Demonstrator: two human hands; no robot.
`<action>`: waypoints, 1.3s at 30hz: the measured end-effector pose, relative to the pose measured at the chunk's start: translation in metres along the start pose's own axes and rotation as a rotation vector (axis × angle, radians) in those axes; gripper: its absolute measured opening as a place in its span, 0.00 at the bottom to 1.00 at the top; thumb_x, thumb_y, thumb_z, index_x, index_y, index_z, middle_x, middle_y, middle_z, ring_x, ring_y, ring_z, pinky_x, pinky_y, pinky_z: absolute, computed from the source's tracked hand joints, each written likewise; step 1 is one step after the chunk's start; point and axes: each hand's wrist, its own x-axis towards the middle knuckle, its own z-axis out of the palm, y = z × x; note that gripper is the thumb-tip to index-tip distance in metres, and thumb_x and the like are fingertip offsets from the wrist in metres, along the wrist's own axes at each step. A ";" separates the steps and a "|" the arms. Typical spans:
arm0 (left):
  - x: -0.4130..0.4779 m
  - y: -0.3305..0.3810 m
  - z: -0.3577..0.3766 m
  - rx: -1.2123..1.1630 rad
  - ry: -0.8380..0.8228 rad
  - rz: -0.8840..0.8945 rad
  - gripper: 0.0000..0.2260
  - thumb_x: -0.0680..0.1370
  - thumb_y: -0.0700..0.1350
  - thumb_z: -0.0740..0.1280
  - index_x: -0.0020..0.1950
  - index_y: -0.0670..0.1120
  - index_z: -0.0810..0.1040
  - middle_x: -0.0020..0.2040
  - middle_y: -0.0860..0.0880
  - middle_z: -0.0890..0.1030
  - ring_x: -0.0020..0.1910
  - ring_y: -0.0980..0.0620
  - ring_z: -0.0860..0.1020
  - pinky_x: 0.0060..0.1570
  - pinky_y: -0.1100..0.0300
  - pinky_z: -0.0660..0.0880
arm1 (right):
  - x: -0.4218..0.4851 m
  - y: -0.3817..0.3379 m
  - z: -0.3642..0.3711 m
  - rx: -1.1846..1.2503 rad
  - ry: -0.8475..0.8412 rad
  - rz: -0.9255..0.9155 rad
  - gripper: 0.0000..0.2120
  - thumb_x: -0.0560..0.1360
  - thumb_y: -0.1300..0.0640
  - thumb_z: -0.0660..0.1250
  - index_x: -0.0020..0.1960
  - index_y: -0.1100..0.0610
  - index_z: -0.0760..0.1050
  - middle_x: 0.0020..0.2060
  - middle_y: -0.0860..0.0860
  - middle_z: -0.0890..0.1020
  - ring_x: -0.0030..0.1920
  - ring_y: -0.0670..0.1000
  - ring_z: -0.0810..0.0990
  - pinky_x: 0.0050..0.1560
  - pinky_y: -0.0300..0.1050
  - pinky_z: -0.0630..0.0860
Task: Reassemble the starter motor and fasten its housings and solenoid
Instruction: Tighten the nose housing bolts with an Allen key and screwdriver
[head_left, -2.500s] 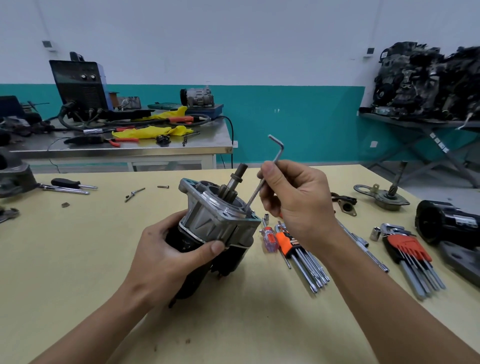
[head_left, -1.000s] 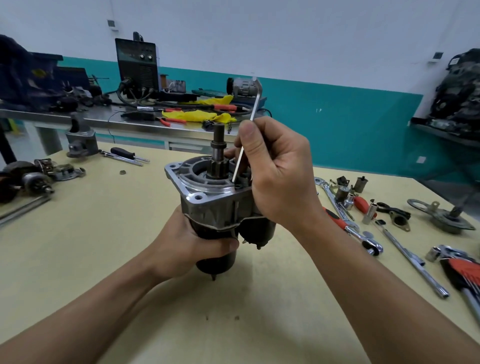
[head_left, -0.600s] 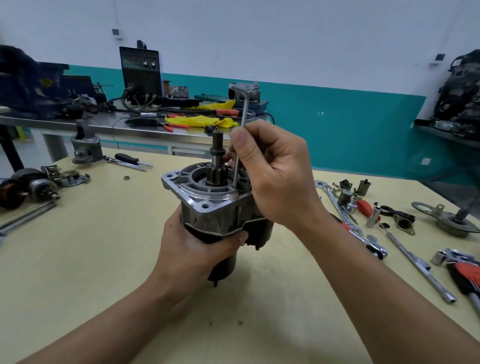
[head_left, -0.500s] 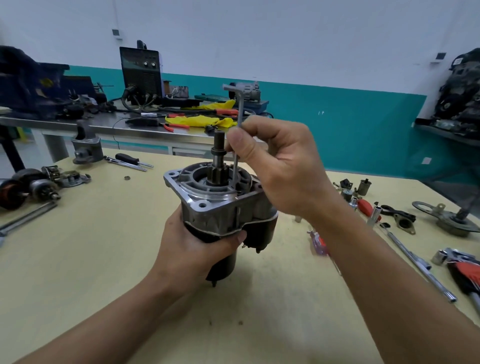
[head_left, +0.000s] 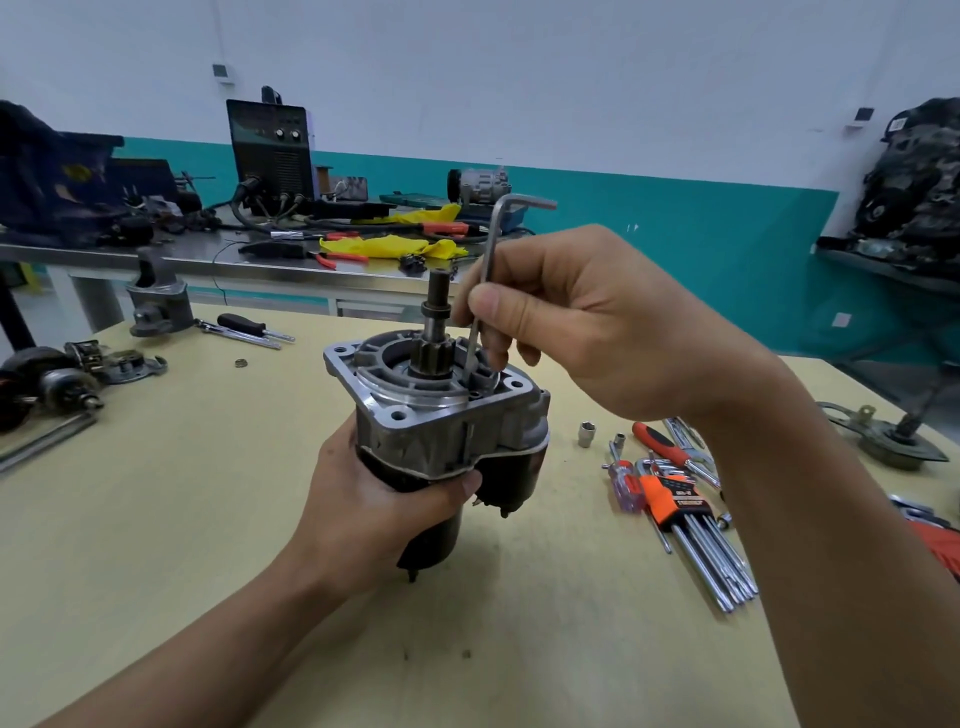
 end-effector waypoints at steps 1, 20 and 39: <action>0.000 0.000 0.000 0.000 -0.003 0.000 0.24 0.64 0.47 0.77 0.59 0.47 0.80 0.54 0.55 0.85 0.54 0.57 0.83 0.48 0.71 0.77 | 0.000 0.000 0.000 -0.007 0.004 0.005 0.10 0.82 0.60 0.62 0.49 0.61 0.81 0.33 0.50 0.80 0.34 0.43 0.78 0.36 0.33 0.71; 0.000 0.002 0.000 0.013 -0.009 0.024 0.23 0.64 0.48 0.77 0.57 0.48 0.81 0.53 0.55 0.86 0.53 0.57 0.83 0.48 0.71 0.76 | -0.002 0.005 0.000 0.098 0.175 -0.060 0.10 0.78 0.59 0.69 0.42 0.64 0.81 0.30 0.53 0.81 0.28 0.48 0.77 0.31 0.36 0.72; -0.001 -0.001 -0.002 0.066 -0.007 0.007 0.23 0.64 0.40 0.78 0.58 0.47 0.81 0.53 0.56 0.85 0.54 0.58 0.83 0.48 0.72 0.76 | -0.002 0.003 0.001 0.053 0.098 -0.012 0.12 0.78 0.57 0.68 0.41 0.64 0.81 0.29 0.52 0.77 0.29 0.49 0.73 0.31 0.42 0.72</action>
